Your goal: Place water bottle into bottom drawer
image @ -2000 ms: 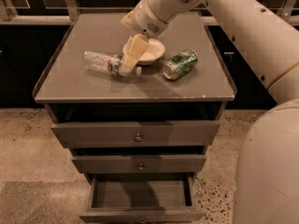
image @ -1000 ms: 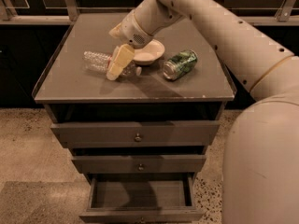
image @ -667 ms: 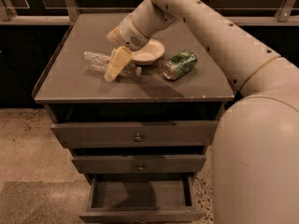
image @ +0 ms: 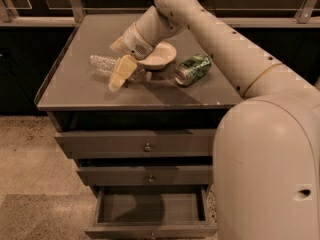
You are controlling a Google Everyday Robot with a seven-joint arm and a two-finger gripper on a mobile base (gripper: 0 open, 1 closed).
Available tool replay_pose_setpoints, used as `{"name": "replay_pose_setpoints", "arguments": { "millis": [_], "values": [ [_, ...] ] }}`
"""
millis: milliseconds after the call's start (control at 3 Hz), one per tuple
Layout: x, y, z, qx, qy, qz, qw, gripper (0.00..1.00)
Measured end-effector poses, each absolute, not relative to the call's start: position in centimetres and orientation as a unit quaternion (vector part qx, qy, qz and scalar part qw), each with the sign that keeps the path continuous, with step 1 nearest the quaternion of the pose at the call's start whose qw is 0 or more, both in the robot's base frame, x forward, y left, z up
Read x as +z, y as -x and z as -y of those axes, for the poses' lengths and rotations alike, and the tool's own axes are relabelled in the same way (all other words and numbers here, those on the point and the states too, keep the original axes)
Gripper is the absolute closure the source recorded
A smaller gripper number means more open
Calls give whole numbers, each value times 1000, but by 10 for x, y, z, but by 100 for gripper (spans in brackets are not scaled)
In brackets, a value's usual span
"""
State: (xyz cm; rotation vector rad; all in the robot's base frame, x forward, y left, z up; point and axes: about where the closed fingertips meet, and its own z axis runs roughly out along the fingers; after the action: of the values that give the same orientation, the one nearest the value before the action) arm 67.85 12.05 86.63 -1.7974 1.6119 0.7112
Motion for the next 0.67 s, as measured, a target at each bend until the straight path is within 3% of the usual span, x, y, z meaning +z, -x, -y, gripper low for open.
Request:
{"name": "replay_pose_setpoints", "arguments": {
  "millis": [667],
  "values": [
    [851, -681, -124, 281, 675, -615, 296, 0]
  ]
}}
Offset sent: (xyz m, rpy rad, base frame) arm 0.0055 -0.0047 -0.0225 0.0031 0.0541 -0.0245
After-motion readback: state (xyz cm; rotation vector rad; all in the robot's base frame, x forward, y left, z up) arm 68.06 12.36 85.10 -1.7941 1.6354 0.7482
